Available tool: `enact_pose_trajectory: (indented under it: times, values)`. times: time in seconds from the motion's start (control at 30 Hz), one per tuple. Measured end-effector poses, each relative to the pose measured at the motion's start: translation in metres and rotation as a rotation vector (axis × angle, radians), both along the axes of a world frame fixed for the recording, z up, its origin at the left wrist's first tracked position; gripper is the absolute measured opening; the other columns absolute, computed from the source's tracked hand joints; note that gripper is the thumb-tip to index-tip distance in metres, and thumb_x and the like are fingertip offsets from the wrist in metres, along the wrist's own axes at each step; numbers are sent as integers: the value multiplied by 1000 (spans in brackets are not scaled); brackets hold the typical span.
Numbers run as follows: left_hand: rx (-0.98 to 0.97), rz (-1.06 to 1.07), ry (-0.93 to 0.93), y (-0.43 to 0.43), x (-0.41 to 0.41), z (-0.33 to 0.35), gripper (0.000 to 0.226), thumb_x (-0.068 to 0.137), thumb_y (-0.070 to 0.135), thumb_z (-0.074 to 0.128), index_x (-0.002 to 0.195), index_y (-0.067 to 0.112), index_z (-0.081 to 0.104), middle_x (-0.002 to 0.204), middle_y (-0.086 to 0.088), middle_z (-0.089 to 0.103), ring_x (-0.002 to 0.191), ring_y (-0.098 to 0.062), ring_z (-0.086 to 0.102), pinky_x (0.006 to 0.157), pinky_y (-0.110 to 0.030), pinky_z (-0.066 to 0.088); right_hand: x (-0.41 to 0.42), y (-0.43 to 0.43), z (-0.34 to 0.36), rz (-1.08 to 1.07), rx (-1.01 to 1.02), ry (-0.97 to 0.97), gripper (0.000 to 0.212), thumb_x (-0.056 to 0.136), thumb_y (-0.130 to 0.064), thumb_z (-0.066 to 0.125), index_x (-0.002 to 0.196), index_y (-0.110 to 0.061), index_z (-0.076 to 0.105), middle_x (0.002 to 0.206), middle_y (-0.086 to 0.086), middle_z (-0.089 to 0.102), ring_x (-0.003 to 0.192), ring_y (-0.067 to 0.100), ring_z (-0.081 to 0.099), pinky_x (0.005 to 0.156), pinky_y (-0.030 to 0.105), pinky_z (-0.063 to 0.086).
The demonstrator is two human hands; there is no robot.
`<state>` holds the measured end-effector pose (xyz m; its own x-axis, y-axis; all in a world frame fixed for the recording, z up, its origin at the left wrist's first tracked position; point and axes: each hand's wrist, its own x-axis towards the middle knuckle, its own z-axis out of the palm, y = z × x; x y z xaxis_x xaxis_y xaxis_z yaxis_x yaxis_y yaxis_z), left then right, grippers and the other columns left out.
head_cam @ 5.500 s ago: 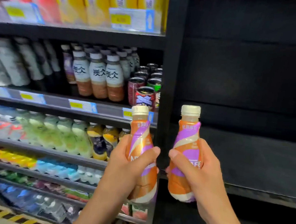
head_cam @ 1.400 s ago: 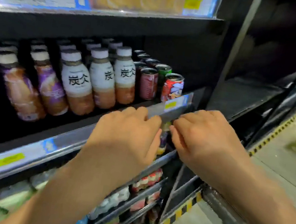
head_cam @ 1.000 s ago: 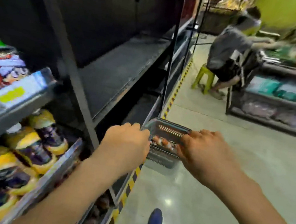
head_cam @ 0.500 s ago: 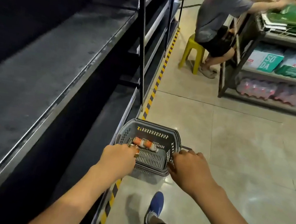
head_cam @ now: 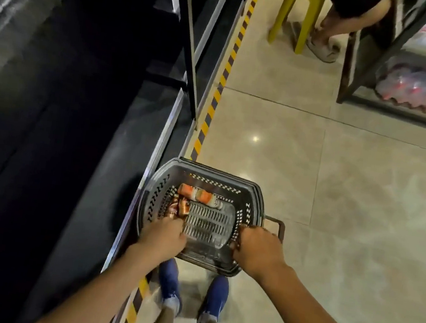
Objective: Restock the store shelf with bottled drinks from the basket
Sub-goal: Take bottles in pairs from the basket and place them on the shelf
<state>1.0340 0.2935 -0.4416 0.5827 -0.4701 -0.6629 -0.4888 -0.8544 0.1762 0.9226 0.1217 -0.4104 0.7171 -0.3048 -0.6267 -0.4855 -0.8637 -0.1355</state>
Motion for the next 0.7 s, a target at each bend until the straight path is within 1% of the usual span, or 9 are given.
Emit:
enact_pose_trajectory:
  times: [0.07, 0.13, 0.17, 0.23, 0.27, 0.37, 0.47, 0.57, 0.7]
  values:
    - [23, 62, 74, -8, 25, -60, 19, 98, 36, 47, 83, 24, 46, 91, 0, 56, 84, -21, 54, 70, -33, 39, 19, -7, -61, -68, 41, 42, 27, 94, -36, 52, 112, -18, 61, 111, 8, 68, 102, 29, 65, 86, 38, 51]
    - [37, 116, 100, -16, 50, -128, 17, 96, 35, 49, 85, 23, 48, 91, -3, 56, 86, -25, 57, 71, -35, 44, 35, -13, -130, -111, 69, 77, 28, 95, -37, 52, 113, -18, 61, 111, 7, 67, 102, 28, 65, 87, 38, 52]
    - [39, 134, 105, -19, 62, -163, 13, 96, 34, 50, 92, 22, 52, 97, -6, 59, 92, -28, 60, 75, -36, 47, 43, -15, -167, -130, 79, 86, 29, 94, -38, 53, 115, -18, 60, 112, 7, 66, 102, 27, 64, 88, 38, 53]
    - [76, 160, 98, -22, 81, -239, 25, 95, 36, 52, 114, 20, 55, 114, -8, 62, 105, -32, 61, 81, -37, 49, 59, -15, -241, -147, 101, 114, 34, 93, -40, 55, 121, -19, 57, 115, 6, 64, 105, 26, 63, 91, 39, 52]
    - [99, 165, 91, -23, 88, -274, 30, 95, 36, 52, 120, 19, 54, 118, -8, 61, 109, -32, 60, 83, -37, 49, 67, -14, -277, -143, 106, 129, 38, 93, -40, 57, 124, -19, 54, 118, 6, 62, 108, 26, 61, 94, 40, 51]
    - [163, 171, 69, -20, 105, -374, 38, 94, 35, 56, 127, 18, 51, 124, -10, 57, 114, -31, 58, 89, -39, 48, 94, -13, -381, -130, 88, 152, 49, 90, -43, 61, 131, -19, 46, 129, 6, 56, 119, 27, 55, 100, 43, 47]
    - [205, 211, 27, -11, 118, -460, 42, 93, 33, 60, 129, 17, 47, 125, -9, 55, 115, -28, 57, 85, -37, 46, 121, -13, -472, -146, 70, 104, 60, 88, -44, 63, 137, -18, 40, 136, 9, 51, 128, 30, 48, 106, 46, 42]
    - [241, 271, 5, -1, 128, -535, 57, 88, 35, 66, 134, 16, 39, 130, -10, 51, 117, -29, 56, 86, -40, 46, 142, -16, -544, -159, 81, 24, 63, 87, -41, 66, 139, -18, 38, 139, 10, 48, 131, 30, 44, 111, 49, 35]
    - [229, 308, 29, 2, 137, -611, 63, 85, 37, 70, 135, 16, 37, 130, -12, 51, 115, -29, 57, 83, -38, 44, 167, -19, -614, -218, 70, -68, 68, 86, -41, 67, 141, -16, 35, 141, 13, 43, 128, 32, 46, 106, 47, 38]
